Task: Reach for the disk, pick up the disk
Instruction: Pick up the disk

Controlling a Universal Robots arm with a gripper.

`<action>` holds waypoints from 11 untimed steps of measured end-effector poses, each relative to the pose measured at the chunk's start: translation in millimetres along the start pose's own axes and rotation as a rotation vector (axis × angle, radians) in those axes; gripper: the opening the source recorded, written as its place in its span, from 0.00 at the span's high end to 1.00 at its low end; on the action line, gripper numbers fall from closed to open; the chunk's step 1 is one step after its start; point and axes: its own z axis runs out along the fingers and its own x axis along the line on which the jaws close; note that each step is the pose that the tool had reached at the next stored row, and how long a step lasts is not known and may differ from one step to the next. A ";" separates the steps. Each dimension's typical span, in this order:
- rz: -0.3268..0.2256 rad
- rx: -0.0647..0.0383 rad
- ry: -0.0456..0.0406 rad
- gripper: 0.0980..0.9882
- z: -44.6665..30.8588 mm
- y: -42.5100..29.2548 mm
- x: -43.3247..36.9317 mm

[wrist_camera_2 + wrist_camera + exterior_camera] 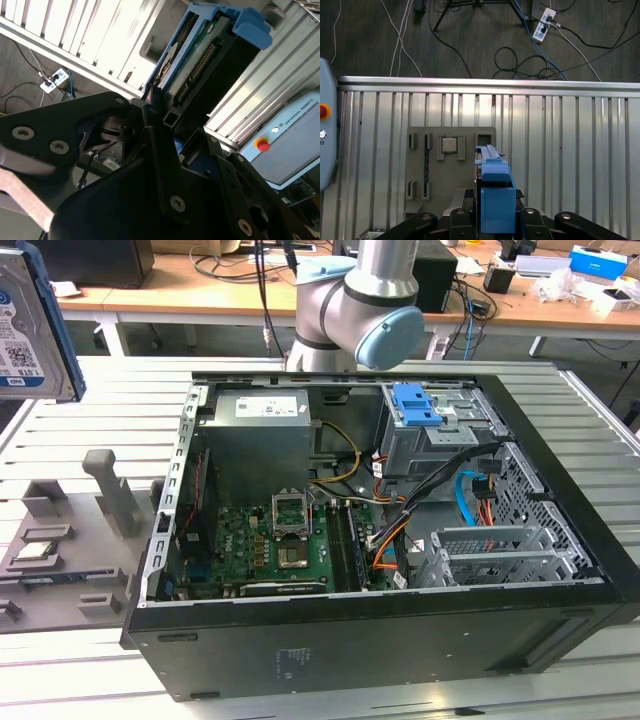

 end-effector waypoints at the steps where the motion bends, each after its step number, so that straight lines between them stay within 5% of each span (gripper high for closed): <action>1: 0.000 -0.001 0.0005 0.70 -1.6 -0.2 0.0; 11: 0.000 -0.010 0.0053 0.70 -17.4 -2.5 0.2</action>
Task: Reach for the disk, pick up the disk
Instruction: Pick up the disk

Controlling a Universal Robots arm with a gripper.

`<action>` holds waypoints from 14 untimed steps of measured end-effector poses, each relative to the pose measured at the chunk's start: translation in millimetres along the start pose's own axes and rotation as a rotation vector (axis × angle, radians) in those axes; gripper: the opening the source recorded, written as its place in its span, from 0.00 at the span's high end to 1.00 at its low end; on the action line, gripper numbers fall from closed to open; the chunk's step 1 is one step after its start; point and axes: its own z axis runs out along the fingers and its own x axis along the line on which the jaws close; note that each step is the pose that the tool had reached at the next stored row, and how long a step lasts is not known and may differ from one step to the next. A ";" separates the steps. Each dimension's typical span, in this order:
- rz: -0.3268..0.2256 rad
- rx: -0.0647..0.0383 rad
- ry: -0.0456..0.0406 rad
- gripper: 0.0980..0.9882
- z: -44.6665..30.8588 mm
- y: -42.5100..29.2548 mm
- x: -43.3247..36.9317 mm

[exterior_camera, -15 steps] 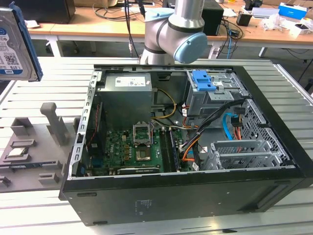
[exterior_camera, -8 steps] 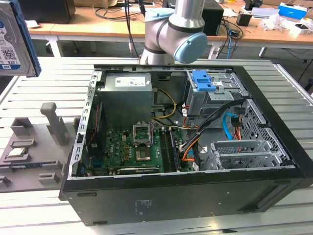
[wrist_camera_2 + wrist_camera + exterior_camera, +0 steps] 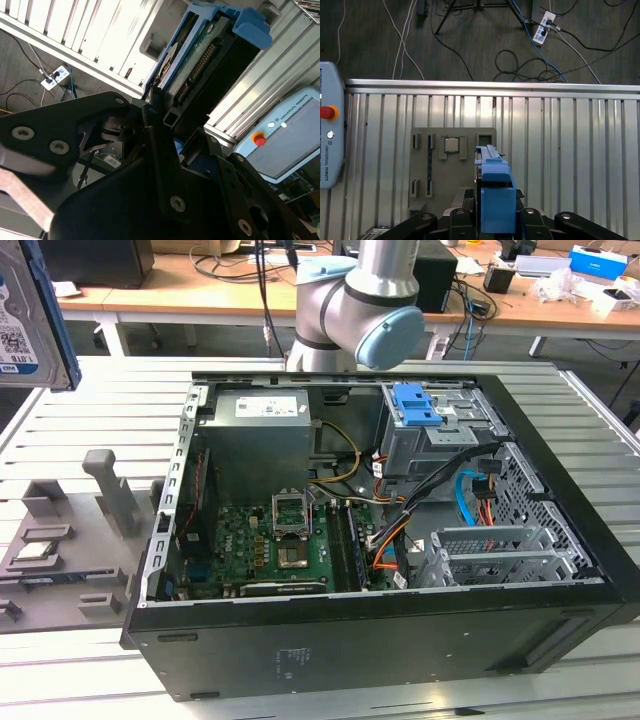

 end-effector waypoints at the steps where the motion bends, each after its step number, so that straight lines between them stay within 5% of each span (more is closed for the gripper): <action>1: 0.000 -0.001 0.0004 0.70 -1.3 -0.1 0.0; 14: 0.000 -0.015 0.0074 0.70 -28.4 -3.1 0.5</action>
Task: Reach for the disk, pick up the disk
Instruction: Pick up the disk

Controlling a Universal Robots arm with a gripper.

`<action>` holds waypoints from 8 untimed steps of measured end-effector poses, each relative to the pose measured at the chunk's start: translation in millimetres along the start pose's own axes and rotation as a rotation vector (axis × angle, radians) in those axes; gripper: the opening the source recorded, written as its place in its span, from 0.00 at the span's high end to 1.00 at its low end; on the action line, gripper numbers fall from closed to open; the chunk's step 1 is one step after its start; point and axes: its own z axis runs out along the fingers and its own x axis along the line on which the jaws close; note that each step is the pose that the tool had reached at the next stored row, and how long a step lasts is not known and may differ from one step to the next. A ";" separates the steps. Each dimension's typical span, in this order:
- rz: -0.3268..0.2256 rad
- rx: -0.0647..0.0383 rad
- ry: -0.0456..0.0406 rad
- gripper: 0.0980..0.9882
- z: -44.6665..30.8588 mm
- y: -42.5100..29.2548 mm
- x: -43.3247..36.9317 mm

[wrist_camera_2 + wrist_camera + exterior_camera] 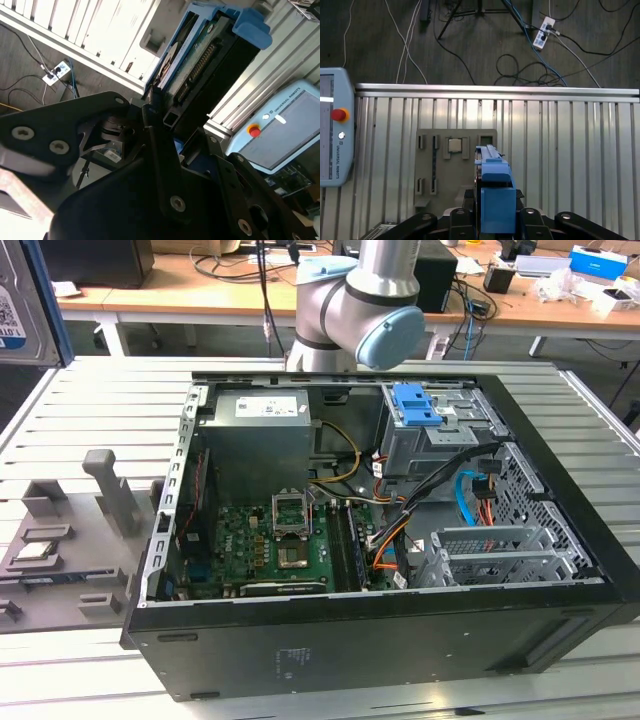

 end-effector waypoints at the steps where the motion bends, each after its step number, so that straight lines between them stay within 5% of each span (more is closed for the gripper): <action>1: 0.000 -0.001 0.0003 0.70 -1.2 -0.1 0.0; 8: 0.000 -0.009 0.0036 0.70 -14.3 -1.9 0.4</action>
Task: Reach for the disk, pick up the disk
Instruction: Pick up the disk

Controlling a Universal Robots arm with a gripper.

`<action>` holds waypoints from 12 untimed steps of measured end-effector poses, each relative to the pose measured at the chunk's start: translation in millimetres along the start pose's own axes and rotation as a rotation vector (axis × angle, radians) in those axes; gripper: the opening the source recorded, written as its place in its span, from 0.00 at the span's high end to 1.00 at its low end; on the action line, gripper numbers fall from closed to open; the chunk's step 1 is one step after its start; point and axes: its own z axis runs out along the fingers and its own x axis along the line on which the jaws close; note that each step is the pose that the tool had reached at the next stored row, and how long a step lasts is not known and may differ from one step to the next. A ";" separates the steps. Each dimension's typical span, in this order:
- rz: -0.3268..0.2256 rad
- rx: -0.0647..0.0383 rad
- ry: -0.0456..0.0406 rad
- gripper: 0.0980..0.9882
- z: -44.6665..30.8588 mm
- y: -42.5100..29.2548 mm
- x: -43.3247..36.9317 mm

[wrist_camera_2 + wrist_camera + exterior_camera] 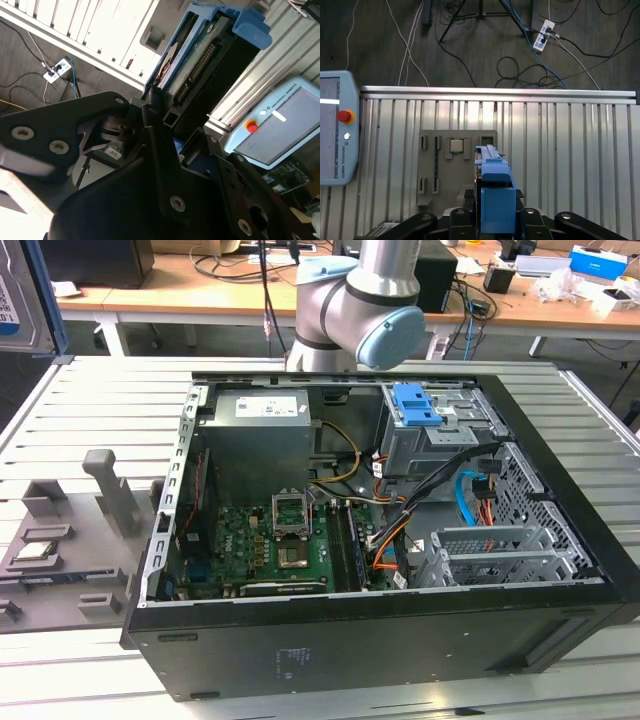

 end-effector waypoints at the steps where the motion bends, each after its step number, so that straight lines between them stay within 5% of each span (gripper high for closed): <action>1: 0.000 -0.001 0.0004 0.70 -1.4 -0.2 0.0; 12: 0.000 -0.015 0.0054 0.70 -20.1 -3.0 0.7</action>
